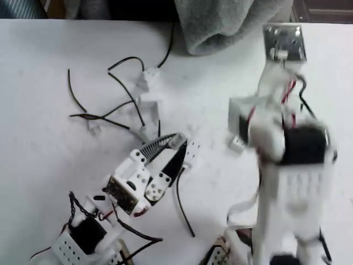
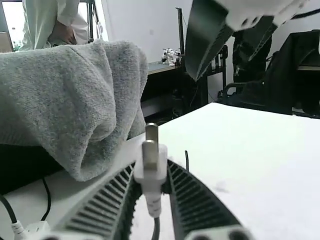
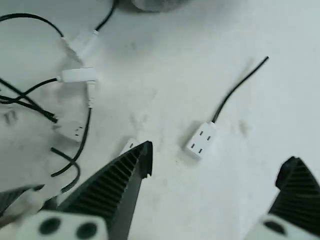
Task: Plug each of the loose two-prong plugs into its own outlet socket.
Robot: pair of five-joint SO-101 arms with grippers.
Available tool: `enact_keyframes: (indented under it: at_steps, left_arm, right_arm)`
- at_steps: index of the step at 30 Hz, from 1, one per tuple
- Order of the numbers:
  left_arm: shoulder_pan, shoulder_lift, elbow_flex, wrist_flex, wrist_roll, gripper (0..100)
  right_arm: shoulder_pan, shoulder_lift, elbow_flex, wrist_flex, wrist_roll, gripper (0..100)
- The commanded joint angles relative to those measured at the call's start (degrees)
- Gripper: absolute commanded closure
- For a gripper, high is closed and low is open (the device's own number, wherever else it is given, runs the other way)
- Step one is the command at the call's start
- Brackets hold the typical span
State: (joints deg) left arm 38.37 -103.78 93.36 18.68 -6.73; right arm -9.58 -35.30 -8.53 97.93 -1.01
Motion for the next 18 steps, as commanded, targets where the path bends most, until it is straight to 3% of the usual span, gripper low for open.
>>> enact_keyframes:
  at_steps: [1,8,18]
  left_arm:
    - [0.6,-0.7,-3.3,0.3,0.0,98]
    - [0.9,-0.7,-3.3,-0.2,0.0,98]
    - [0.6,-0.7,-0.4,-3.3,-0.1,98]
  right_arm:
    - [-7.4,-12.2,3.3,0.2,0.4,68.5]
    - [-15.7,-25.7,15.6,-8.4,0.5,98.5]
    - [-29.3,-32.0,25.9,-11.7,0.6,97.9]
